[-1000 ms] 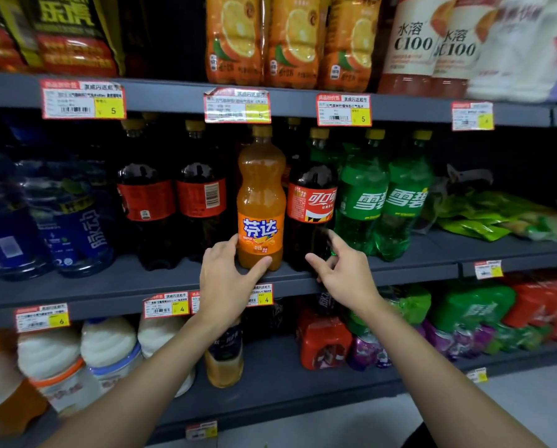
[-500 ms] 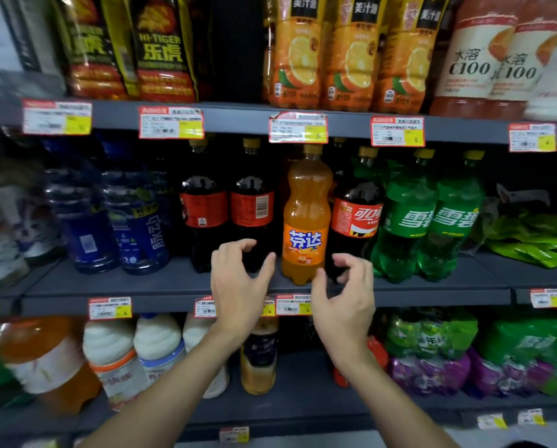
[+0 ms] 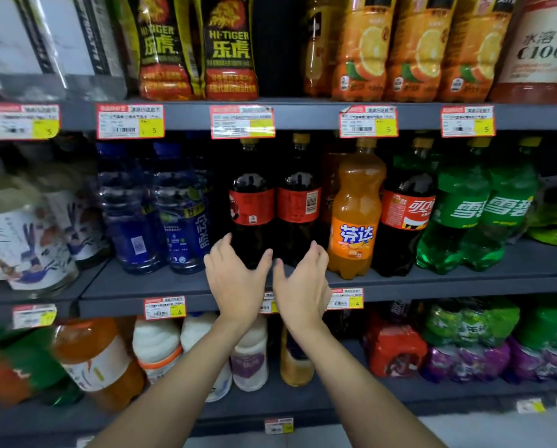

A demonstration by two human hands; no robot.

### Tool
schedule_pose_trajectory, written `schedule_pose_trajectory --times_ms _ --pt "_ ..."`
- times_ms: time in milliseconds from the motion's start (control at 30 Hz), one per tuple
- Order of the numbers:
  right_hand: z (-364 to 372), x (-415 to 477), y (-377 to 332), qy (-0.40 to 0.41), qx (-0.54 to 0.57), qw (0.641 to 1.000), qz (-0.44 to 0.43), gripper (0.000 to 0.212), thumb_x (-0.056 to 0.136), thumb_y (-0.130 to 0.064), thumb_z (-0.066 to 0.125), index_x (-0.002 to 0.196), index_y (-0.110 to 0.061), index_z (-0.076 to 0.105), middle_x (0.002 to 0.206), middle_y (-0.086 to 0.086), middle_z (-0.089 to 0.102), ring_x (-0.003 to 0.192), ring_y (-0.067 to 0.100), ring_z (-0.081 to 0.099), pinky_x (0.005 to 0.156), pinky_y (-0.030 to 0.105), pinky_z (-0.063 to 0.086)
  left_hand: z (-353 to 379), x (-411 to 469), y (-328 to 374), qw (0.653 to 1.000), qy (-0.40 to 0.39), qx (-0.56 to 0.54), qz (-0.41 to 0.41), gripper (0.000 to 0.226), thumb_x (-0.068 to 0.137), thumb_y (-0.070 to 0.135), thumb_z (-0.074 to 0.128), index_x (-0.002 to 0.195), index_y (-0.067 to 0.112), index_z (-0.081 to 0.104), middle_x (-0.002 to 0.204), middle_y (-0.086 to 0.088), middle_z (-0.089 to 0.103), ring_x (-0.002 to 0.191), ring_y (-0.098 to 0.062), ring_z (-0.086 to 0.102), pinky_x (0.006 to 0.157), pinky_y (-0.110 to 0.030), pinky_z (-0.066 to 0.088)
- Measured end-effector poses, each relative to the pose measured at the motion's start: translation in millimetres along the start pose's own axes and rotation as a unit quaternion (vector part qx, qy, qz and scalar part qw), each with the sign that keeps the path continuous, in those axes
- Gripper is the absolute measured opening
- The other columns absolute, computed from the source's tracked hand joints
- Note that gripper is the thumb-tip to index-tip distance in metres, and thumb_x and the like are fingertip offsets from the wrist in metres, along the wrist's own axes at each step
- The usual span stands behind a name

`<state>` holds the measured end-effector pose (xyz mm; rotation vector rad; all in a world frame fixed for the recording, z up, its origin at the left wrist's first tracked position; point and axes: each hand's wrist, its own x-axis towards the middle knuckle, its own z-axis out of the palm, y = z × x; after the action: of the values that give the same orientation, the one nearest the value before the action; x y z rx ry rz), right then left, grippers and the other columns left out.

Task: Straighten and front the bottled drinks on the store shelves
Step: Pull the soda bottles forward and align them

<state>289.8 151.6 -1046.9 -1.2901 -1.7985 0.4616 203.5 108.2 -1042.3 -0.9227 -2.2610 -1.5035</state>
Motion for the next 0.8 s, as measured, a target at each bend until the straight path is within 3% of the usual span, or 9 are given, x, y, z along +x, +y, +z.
schedule_pose_trajectory --times_ms 100,300,467,800 --pt "6 5 -7 0.013 -0.019 0.999 0.026 0.080 0.095 -0.049 0.059 0.154 -0.006 0.026 0.156 0.008 0.033 0.108 0.031 0.065 0.073 0.037 0.042 2 6 -4 0.999 -0.029 0.019 0.000 0.084 0.083 0.055 0.073 0.144 0.003 0.046 0.137 -0.013 0.057 0.123 -0.029 0.046 0.104 -0.042 0.040" --pt "8 13 -14 0.030 -0.063 0.997 0.034 0.085 0.095 -0.053 0.058 0.155 -0.005 0.023 0.157 0.008 0.036 0.111 0.029 0.065 0.077 0.039 0.049 4 10 -8 0.999 -0.050 0.006 -0.011 0.088 0.083 0.060 0.069 0.146 0.004 0.045 0.134 -0.011 0.059 0.122 -0.027 0.046 0.103 -0.044 0.042" --pt "10 12 -18 0.027 -0.098 0.994 0.036 0.081 0.096 -0.053 0.057 0.153 -0.004 0.026 0.147 0.011 0.044 0.103 0.028 0.067 0.065 0.033 0.035 2 11 -9 0.998 -0.054 -0.008 -0.025 0.084 0.082 0.059 0.072 0.143 0.007 0.048 0.132 -0.009 0.060 0.123 -0.024 0.044 0.102 -0.044 0.044" --pt "-4 -1 -11 0.023 -0.065 0.997 0.025 0.073 0.092 -0.053 0.064 0.143 -0.009 0.035 0.132 0.009 0.044 0.094 0.028 0.068 0.065 0.031 0.041 -8 16 -16 0.998 -0.068 -0.007 -0.013 0.081 0.081 0.059 0.073 0.141 0.010 0.050 0.132 -0.005 0.060 0.123 -0.023 0.044 0.103 -0.044 0.043"
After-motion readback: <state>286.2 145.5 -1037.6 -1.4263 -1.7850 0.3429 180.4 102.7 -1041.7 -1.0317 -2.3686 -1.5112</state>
